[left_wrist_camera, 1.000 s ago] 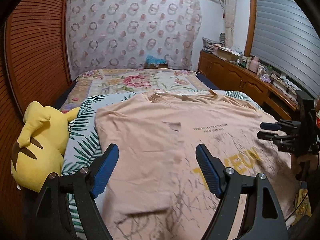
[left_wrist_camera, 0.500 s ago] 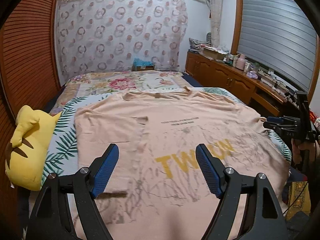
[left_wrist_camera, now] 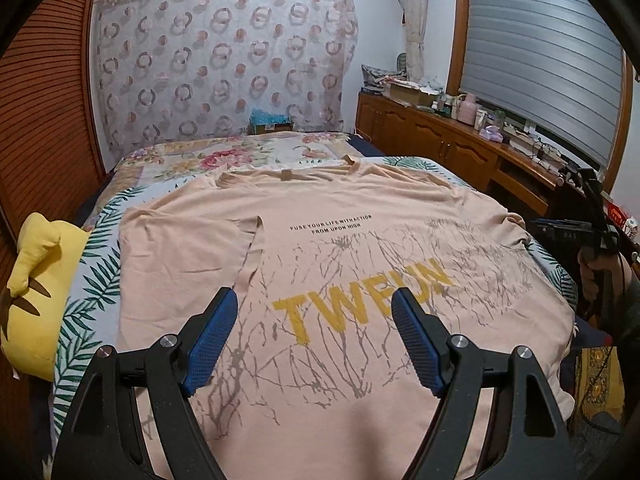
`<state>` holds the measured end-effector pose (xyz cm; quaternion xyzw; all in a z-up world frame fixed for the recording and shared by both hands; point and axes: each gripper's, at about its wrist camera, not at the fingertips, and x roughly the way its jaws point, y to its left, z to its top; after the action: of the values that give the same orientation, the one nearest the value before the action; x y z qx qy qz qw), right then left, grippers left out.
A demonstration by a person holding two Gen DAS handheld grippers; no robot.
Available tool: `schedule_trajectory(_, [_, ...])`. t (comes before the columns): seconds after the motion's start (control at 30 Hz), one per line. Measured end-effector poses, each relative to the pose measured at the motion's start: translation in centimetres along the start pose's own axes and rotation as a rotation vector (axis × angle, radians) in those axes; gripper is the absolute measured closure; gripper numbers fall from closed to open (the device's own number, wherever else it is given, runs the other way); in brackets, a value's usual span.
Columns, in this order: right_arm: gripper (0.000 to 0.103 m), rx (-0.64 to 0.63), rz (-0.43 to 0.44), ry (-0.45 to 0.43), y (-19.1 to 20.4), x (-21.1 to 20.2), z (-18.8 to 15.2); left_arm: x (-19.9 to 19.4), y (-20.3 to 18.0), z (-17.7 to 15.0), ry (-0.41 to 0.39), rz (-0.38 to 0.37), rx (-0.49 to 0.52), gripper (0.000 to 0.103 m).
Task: Fold small clothes
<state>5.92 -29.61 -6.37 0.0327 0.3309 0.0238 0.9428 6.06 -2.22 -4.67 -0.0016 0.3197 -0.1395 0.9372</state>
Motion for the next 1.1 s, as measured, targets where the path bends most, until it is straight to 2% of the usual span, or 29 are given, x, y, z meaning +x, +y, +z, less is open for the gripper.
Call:
schedule_trajectory(0.17, [0.051,0.001,0.005,0.032,-0.4,1.0,1.3,0.8,-0.3,-0.7,0.025,-0.005,0.001,0.023])
schedule_trajectory(0.5, [0.051,-0.08,0.001,0.079,-1.0,2.8,3.0,1.3,-0.4,-1.7,0.04,-0.007,-0.004,0.023])
schedule_trajectory(0.6, [0.06,-0.091,0.02,0.068,-1.0,2.9,3.1,1.6,-0.1,-1.9,0.043,-0.007,-0.01,0.023])
schedule_trajectory(0.73, [0.085,-0.117,0.05,0.064,-0.7,2.9,3.0,1.9,0.2,-2.2,0.051,-0.004,-0.017,0.023])
schedule_trajectory(0.8, [0.092,-0.126,0.056,0.068,-0.6,3.0,2.9,1.9,0.3,-2.3,0.05,-0.003,-0.019,0.023])
schedule_trajectory(0.9, [0.096,-0.144,0.03,0.055,-0.3,2.6,2.9,2.0,0.3,-2.5,0.051,-0.005,-0.021,0.023])
schedule_trajectory(1.1, [0.096,-0.19,0.037,-0.057,2.1,-0.7,4.3,2.0,0.4,-2.6,0.056,-0.003,-0.018,0.023])
